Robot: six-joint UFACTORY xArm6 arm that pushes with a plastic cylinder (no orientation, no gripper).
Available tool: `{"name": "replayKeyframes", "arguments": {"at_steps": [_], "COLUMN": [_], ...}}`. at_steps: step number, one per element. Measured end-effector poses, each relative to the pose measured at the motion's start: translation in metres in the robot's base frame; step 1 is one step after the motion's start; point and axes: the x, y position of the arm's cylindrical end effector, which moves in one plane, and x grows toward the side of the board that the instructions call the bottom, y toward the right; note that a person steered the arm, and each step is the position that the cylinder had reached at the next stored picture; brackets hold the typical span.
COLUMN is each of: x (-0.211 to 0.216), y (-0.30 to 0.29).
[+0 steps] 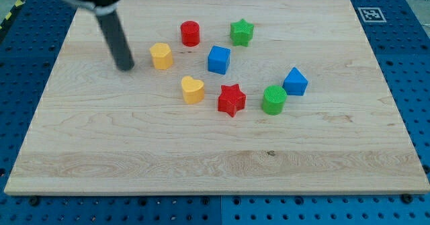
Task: Slightly move the yellow hexagon downward
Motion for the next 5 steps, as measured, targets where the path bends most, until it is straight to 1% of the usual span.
{"name": "replayKeyframes", "arguments": {"at_steps": [1, 3, 4, 5], "x": [-0.032, -0.032, -0.032, -0.032], "y": [0.026, 0.067, 0.063, 0.044]}}
